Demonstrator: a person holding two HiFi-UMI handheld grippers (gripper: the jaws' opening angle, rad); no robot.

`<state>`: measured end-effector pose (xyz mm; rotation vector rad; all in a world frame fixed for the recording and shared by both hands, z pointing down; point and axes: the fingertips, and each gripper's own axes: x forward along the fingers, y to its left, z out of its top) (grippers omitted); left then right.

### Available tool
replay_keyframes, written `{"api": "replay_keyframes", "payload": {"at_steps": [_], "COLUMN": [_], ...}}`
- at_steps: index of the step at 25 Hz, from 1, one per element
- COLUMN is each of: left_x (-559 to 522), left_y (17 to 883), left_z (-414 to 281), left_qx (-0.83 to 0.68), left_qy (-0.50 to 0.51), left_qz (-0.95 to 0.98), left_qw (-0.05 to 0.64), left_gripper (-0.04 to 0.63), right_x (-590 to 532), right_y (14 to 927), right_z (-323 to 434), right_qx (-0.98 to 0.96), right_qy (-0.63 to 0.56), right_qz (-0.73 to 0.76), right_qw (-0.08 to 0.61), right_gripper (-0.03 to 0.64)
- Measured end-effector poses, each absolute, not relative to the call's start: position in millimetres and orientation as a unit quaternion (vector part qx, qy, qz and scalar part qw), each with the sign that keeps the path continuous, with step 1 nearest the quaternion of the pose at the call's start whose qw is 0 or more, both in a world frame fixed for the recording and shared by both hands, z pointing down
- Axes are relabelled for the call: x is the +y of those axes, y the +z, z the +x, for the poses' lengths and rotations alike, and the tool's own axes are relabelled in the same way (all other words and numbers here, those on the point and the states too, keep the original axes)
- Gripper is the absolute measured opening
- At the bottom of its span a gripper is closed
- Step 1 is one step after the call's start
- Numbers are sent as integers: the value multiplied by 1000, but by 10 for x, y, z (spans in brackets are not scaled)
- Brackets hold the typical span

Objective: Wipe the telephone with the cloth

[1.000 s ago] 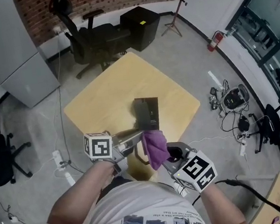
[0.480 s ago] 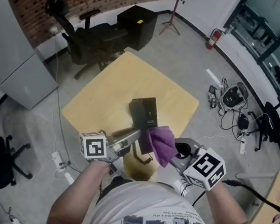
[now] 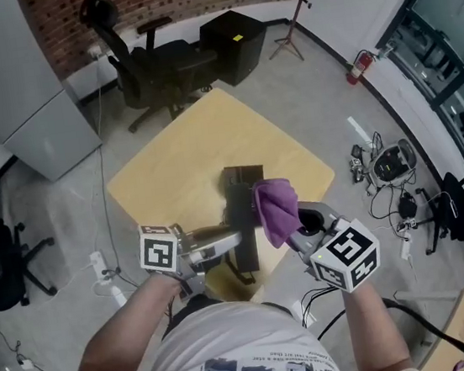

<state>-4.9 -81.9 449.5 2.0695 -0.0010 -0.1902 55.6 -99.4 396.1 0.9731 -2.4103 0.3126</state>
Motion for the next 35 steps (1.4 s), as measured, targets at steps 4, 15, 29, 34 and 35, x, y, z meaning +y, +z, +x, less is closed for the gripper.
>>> {"api": "replay_keyframes", "payload": {"at_steps": [4,15,29,34,35], "left_x": [-797,-866,-652,-540,-520], "left_y": [4459,4364,4248,4233,4224], "left_z": [-84,-195,-84,-37,-28], "left_qx": [10,15,58,73,75], "left_qy": [-89,-110,-104,-98,-98], "left_qz": [858,859,860,859,859], "left_qw": [505,500,496,496,496], "left_gripper": [77,76,77,77,77], "right_x": [-906,-368,-604,-756,-735], "right_y": [4041,4339,4103,4005,4023], "right_z": [456,309,491,440,420], "right_qx": [-896,-905,-909,-921,-924], "right_qy": [123,155,99,74,72], "right_qz": [338,286,306,293,284], "right_qw": [259,275,264,246,246], "right_gripper": [43,43,43,43,43]}}
